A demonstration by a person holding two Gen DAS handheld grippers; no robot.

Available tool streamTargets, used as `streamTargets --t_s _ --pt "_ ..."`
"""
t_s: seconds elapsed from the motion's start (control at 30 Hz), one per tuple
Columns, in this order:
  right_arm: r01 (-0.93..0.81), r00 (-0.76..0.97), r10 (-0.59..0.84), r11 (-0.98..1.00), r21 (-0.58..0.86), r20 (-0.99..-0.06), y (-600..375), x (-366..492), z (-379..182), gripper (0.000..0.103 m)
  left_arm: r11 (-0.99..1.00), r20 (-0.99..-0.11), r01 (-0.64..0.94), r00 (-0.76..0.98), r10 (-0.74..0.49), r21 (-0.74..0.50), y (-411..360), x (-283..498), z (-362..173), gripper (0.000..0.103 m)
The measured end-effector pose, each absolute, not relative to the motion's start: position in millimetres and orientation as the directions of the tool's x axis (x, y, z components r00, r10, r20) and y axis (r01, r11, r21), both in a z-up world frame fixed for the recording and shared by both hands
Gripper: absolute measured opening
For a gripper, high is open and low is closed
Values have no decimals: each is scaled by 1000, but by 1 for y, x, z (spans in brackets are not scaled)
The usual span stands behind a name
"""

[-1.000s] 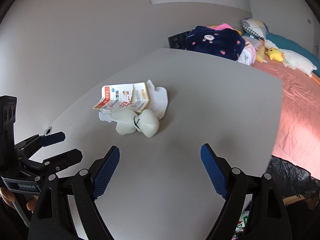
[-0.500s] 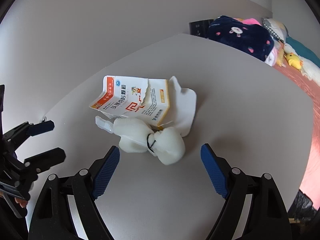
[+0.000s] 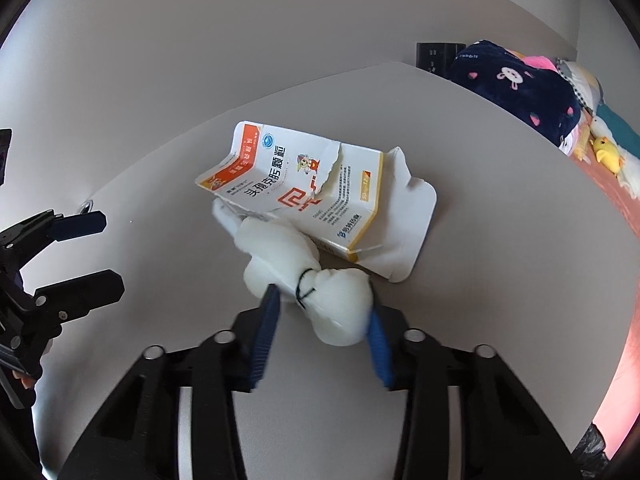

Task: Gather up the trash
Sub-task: 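Grasp the white plush figure with the right tool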

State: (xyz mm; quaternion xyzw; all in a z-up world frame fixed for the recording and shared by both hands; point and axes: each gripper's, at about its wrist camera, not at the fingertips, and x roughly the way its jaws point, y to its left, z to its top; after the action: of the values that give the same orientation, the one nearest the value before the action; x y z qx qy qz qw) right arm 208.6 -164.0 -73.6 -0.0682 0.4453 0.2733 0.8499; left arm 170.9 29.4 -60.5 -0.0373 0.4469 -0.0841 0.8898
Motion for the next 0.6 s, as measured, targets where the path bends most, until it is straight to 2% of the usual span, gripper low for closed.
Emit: streamTargets --t_s 0.07,0.3,0.47,0.6 --pt "-532 453 418 836 137 -788 -167 203 -72 25 983 -785 123 592 -182 -135 27 171 -58 97" --pt "-502 505 452 847 175 -735 -187 190 -53 24 983 -792 160 587 -171 -93 17 181 -52 97" --pt "-462 561 435 871 170 -704 -207 192 -38 24 977 -798 132 563 -213 -168 9 193 -49 97" --pt "-414 607 409 895 168 -682 -227 195 -31 24 978 -796 108 568 -210 -181 -6 202 -41 97"
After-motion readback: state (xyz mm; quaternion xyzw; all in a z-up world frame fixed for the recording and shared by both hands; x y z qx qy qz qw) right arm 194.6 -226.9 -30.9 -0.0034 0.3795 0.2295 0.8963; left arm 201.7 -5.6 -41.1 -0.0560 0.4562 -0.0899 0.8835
